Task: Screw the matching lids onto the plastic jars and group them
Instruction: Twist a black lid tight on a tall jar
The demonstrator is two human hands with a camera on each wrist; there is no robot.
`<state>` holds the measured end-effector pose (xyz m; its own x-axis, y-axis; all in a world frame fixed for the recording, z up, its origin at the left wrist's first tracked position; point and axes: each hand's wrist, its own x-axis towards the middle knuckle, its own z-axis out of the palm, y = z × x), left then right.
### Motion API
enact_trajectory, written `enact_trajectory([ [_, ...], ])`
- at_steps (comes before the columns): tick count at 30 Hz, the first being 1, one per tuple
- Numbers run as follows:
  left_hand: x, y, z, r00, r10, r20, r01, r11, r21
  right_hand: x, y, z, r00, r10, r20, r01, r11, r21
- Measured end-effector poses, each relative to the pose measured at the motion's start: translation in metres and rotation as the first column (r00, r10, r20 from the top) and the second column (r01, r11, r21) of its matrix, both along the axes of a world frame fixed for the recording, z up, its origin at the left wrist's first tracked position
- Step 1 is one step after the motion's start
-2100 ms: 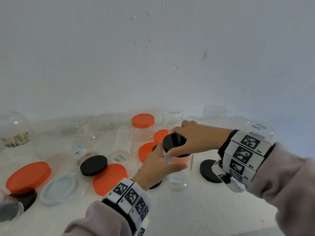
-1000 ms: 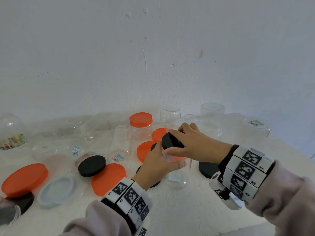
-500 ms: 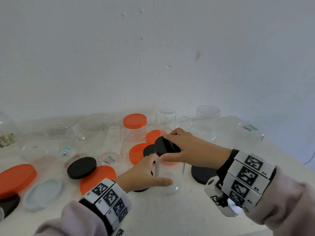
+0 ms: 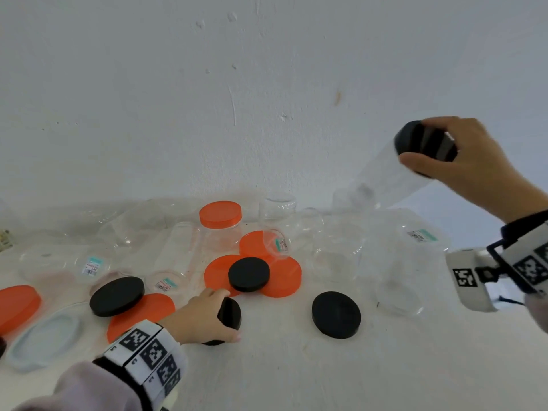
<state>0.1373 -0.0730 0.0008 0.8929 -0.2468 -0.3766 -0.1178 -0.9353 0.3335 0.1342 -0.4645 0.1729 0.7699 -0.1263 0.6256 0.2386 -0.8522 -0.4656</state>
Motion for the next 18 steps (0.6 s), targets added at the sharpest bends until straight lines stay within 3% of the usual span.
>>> enact_trajectory([
  [3,0.001,-0.001,0.000,1.000,0.025,0.007,-0.025,1.000,0.013,0.013,-0.033,-0.015,0.995,-0.098,-0.014,0.099,0.992,0.078],
  [7,0.000,-0.003,0.001,0.999,0.050,0.019,-0.051,0.998,0.041,0.031,-0.067,-0.050,0.973,-0.161,-0.163,0.172,0.983,0.059],
  [12,0.000,-0.005,0.001,0.997,0.077,0.023,-0.078,0.996,0.053,0.056,-0.095,-0.080,0.939,-0.118,-0.324,0.123,0.992,-0.005],
  [18,-0.001,-0.006,0.001,0.996,0.084,0.028,-0.086,0.995,0.053,0.079,-0.104,-0.092,0.909,-0.084,-0.408,0.061,0.996,-0.069],
])
